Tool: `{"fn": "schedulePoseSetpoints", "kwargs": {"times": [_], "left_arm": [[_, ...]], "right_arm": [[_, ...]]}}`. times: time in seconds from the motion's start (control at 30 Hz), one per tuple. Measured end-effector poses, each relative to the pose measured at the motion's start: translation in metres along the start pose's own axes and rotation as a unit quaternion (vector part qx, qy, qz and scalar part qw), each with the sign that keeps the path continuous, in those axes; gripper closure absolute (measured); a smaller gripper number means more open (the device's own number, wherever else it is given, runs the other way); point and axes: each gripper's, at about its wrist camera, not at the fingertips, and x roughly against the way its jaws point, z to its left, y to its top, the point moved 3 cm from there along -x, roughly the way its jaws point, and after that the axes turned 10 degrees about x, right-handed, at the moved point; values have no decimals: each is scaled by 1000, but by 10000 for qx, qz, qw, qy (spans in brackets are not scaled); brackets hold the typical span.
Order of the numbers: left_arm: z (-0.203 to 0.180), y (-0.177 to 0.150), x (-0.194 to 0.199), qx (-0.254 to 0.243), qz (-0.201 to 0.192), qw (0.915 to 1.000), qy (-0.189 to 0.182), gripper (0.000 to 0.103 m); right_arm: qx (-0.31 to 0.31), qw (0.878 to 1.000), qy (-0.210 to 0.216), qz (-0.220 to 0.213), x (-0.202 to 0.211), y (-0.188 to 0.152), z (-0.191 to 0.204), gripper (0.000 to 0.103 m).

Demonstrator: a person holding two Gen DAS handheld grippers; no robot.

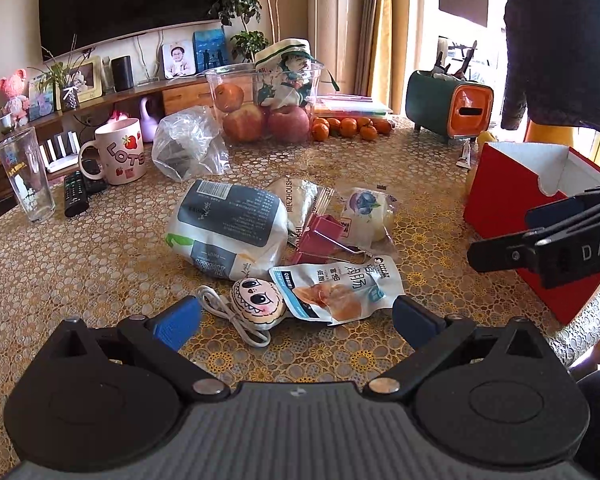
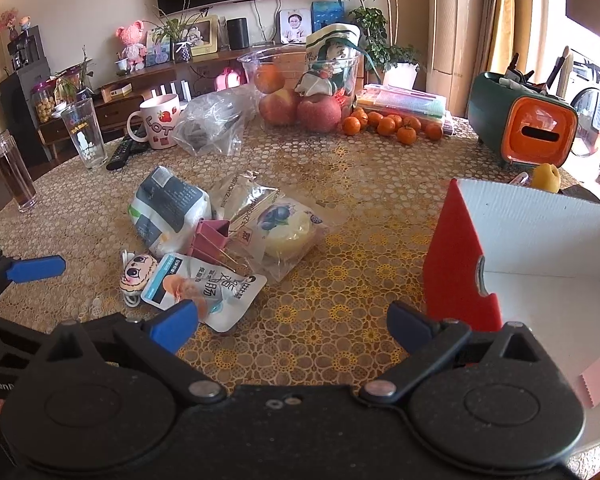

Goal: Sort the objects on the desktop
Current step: 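Grasp the cartoon-face plush keychain with the left tool while the right tool grasps the wrapped bun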

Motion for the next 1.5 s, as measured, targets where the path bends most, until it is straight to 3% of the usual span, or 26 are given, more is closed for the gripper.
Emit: {"fn": "schedulePoseSetpoints", "kwargs": {"times": [0.93,1.13,1.2,1.5], "left_arm": [[39,2,-43,286,-114,9995,121,2],[47,7,-47,362,-189,9991,90,13],[49,7,-50,366,-132,9992,59,24],[49,-1,-60,349,-20,9994,60,27]], "right_arm": [[59,9999,-134,73,-67,28,-3,3],[19,9997,-226,65,-80,35,-9,4],[6,9996,-262,67,-85,38,-11,4],[-160,9989,-446,48,-100,48,-24,5]]}}
